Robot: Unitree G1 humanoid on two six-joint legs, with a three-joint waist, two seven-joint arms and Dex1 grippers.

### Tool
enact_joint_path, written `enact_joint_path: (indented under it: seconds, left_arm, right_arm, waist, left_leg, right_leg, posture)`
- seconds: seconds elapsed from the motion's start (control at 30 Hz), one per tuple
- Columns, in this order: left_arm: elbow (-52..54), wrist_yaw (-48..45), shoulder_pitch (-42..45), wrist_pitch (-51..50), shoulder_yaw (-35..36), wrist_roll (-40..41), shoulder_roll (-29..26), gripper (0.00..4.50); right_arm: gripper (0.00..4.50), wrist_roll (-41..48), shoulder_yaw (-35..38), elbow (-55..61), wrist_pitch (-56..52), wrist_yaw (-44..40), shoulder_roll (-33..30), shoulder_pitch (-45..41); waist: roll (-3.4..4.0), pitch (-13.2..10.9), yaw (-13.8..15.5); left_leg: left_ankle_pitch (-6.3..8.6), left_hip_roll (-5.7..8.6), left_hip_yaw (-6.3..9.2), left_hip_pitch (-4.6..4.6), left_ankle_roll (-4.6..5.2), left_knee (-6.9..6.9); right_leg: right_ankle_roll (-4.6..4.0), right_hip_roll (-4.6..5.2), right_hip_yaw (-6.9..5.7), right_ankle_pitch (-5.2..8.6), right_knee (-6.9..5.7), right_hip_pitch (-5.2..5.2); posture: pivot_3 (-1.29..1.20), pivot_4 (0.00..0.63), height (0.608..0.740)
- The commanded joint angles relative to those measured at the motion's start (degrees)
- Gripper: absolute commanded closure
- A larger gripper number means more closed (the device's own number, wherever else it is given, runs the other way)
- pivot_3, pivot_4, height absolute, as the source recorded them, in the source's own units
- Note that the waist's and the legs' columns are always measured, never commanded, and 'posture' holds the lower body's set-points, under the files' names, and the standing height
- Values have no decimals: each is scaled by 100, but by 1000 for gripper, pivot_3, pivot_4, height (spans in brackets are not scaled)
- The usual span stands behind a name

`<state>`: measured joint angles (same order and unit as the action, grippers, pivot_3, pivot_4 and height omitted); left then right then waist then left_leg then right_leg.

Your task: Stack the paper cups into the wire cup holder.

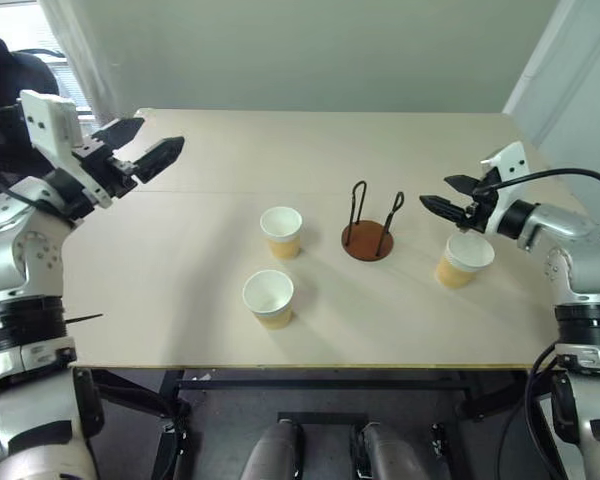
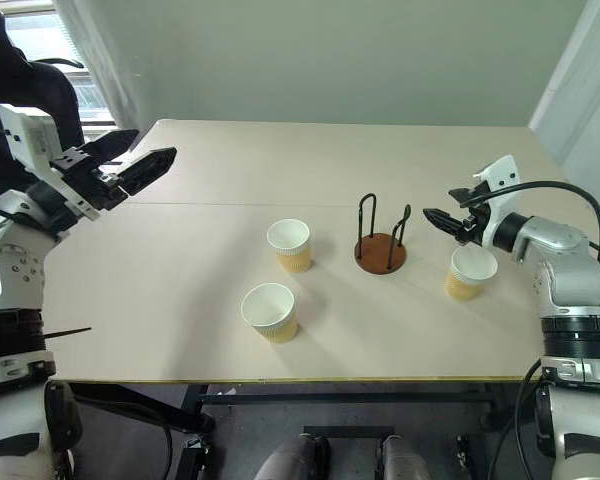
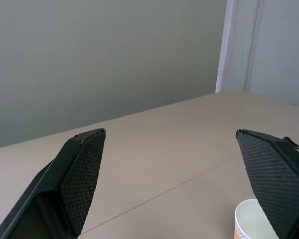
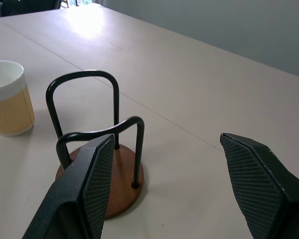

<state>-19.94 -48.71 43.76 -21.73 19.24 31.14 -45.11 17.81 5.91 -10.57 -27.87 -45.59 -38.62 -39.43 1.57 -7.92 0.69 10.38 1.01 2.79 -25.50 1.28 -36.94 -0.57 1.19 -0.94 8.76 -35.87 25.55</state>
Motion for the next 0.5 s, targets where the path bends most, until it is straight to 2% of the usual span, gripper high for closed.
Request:
enact_joint_path:
  seconds: [0.03,0.5]
  left_arm:
    - [-124,-86,280,246,-1,-74,35,35]
    - [-210,-144,448,335,-115,-96,464,35]
  right_arm:
    - [1079,55,252,277,35,77,-129,7]
    - [1079,190,475,610,-188,-2,-542,333]
  waist:
    - [0,0,-4]
    - [-2,-1,15]
  left_leg:
    - [0,0,-1,0,0,0]
    - [-5,1,0,-2,9,-1]
  right_leg:
    - [0,0,0,0,0,0]
    - [12,0,0,1,1,-3]
  posture:
    - [0,150,740]
    - [0,150,740]
